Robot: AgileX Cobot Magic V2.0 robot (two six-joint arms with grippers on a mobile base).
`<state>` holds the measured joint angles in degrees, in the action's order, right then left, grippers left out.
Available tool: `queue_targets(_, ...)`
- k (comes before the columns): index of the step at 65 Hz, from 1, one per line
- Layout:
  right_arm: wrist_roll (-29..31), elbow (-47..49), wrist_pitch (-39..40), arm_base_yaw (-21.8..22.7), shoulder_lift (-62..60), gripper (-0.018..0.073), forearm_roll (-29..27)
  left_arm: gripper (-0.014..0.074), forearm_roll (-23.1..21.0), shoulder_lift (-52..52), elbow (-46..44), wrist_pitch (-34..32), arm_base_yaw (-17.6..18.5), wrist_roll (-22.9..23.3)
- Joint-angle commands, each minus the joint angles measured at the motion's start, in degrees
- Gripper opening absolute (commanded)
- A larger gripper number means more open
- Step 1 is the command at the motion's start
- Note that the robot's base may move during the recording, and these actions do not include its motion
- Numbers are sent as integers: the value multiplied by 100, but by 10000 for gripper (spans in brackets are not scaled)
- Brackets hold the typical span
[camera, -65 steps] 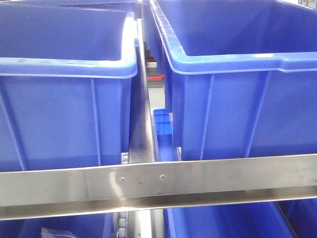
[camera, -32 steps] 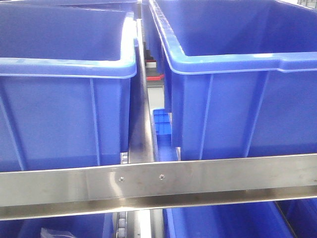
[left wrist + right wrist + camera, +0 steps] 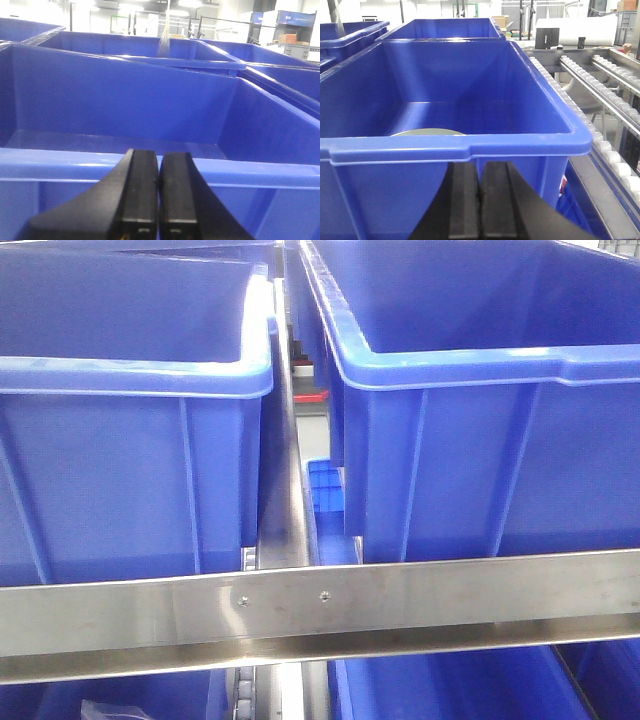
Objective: Place green plate on second shelf with right arm
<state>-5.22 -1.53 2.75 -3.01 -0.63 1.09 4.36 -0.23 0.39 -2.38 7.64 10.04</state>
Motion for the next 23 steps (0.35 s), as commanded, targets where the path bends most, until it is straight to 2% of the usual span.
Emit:
queue_targets(1,9,99,443,-6,-112,18,54,129,-43,-100,227,-479,12,10)
queue_targets(23,9,99,438,-6,-112,18,54,130,-43,-100,227,-479,12,10)
